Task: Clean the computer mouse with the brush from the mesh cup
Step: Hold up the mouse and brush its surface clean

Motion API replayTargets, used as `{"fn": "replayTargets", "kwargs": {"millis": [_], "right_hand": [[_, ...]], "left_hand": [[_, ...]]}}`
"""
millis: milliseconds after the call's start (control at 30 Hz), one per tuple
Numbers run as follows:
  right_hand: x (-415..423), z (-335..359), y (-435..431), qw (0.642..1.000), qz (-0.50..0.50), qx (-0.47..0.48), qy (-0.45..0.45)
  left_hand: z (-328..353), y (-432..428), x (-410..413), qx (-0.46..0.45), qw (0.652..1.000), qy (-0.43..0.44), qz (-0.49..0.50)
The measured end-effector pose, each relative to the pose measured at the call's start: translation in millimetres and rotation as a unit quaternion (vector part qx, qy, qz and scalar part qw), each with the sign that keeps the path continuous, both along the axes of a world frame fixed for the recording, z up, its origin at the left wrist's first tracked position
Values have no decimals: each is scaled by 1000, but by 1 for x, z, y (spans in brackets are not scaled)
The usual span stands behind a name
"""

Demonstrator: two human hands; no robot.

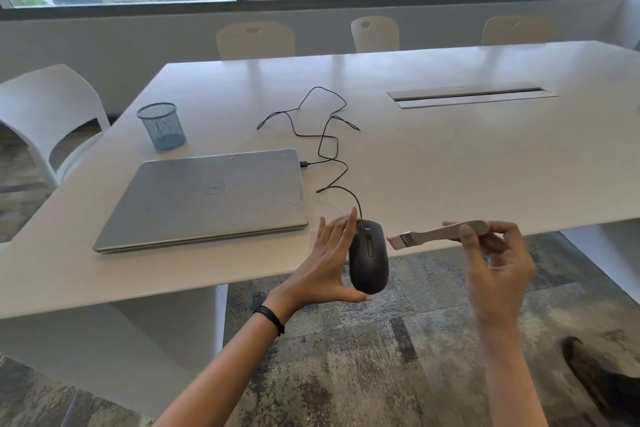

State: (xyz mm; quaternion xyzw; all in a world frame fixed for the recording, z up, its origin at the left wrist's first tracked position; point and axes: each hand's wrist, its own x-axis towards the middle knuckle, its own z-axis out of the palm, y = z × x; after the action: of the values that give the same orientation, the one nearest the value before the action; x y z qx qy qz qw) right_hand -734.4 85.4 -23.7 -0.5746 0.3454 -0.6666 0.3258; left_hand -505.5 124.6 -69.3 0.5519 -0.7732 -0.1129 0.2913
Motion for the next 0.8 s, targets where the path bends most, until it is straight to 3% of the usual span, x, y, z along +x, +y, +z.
{"fn": "replayTargets", "kwargs": {"millis": [267,800], "right_hand": [[10,-1,8,998,-33,6,-53],[41,-12,-13,986,-121,13,-115]], "left_hand": [[8,-12,17,1,1000,21,-16],[15,-89,52,102,991,85,-4]]}}
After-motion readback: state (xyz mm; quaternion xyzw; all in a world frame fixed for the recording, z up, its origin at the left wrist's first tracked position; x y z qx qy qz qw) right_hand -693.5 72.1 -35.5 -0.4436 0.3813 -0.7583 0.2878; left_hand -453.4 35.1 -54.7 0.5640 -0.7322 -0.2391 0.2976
